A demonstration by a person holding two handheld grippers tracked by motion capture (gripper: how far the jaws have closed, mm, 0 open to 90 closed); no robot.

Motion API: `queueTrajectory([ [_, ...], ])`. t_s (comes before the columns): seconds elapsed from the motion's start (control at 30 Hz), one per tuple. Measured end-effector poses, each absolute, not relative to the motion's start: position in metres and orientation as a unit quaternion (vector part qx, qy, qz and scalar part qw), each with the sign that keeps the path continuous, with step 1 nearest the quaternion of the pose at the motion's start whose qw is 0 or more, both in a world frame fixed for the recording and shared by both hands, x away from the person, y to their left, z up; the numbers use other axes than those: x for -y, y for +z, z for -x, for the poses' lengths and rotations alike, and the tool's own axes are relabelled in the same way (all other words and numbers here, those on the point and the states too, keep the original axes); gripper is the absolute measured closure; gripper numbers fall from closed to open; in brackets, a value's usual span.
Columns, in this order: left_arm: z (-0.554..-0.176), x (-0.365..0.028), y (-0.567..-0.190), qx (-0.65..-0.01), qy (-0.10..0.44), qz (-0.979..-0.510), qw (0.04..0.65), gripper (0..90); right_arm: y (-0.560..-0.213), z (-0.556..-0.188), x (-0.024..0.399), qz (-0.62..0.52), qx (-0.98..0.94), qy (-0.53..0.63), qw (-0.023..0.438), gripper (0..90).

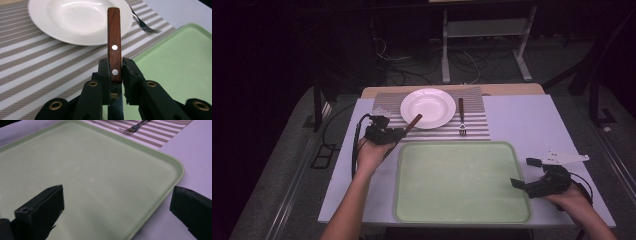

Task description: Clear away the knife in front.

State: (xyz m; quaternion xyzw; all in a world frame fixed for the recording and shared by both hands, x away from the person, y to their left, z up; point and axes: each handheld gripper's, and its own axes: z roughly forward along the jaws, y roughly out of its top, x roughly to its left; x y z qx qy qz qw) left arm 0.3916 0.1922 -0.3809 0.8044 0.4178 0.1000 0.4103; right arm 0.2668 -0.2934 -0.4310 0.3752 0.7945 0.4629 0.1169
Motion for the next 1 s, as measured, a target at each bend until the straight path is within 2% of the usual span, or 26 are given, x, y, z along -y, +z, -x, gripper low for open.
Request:
queueTrajectory([
  [0.63,-0.340,-0.146,-0.399,-0.374,0.061,-0.828,0.414,77.2,-0.431,-0.266,0.293,-0.373,-0.797,0.460,0.117,0.0],
  [1.0,-0.332,-0.126,-0.422,-0.364,0.051,-0.845,0.388,77.1,-0.431,-0.266,0.293,-0.372,-0.798,0.459,0.118,0.0],
])
